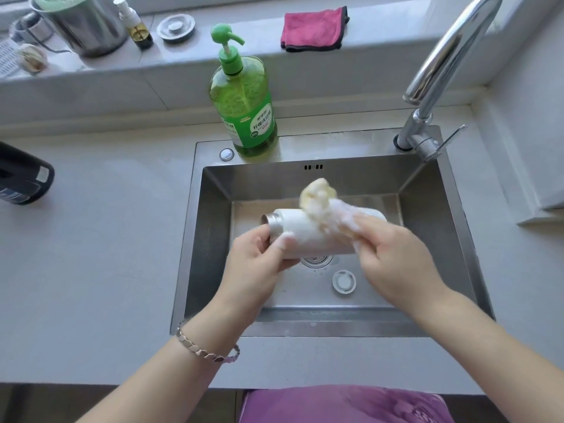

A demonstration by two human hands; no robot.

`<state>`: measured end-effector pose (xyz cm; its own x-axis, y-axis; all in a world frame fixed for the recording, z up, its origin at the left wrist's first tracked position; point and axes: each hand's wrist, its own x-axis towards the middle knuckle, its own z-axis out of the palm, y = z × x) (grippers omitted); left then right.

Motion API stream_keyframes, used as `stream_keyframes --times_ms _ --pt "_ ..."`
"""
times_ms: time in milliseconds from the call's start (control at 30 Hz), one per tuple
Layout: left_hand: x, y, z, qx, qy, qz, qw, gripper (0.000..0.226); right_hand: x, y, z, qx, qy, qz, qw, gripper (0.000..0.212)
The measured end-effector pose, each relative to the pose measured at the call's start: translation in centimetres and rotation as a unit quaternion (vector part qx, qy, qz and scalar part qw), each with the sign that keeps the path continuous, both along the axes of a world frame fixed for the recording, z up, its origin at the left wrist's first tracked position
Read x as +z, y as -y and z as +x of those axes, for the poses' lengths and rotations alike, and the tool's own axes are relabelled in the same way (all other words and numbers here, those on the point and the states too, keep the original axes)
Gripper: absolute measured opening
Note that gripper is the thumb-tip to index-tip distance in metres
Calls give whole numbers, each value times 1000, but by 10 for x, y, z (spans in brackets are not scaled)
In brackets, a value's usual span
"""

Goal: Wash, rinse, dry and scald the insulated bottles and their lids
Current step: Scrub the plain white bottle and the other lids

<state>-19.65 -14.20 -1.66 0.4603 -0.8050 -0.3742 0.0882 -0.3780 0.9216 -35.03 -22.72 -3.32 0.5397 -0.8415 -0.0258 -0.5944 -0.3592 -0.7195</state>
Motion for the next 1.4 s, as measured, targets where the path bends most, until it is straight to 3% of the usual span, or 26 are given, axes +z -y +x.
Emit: stream_keyframes --times_ms 100,167,267,400,533,667,800,867,933,1033,1100,1167,1200,1300,1400 --pt "0 2 1 79 -103 13 991 18 -15 12 -14 -126 -50 -11 991 45" --pt "1 6 -2 97 -144 25 984 17 -11 -13 3 -70 -34 -113 991 44" --pt "5 8 -5 95 -139 18 986 21 -12 -33 7 26 -29 -185 982 45" --pt "8 8 -7 88 -105 4 991 18 -21 -12 -3 -130 -19 -85 988 46" --pt "8 8 -10 73 -99 11 992 20 -16 -37 6 10 -24 -183 983 47" --pt "8 5 -11 73 -77 10 994 17 -32 -10 -12 -162 -36 -19 986 43" --pt "7 7 -12 65 -90 20 994 18 -27 -39 -5 4 5 -174 985 46" --pt "7 5 -10 54 -89 24 994 17 -31 -23 -16 -59 -4 -109 992 44" --pt "7 2 -7 41 -73 31 996 16 -43 0 -33 -158 21 96 983 41" --pt "8 -2 -3 14 -73 33 997 16 -45 13 -46 -211 178 338 900 40" --pt "9 -4 -2 -1 -88 33 996 17 -44 11 -49 -164 246 441 848 52" --pt "9 -5 0 -14 -99 34 994 18 -45 8 -52 -120 279 494 815 74" --pt "9 -5 1 -19 -105 36 994 19 -45 8 -53 -123 286 512 800 75" --pt "6 -3 4 -41 -87 40 995 21 -41 8 -53 -172 285 545 769 38" --pt "2 -4 10 -115 52 18 992 13 -35 7 -49 -235 283 576 730 23"
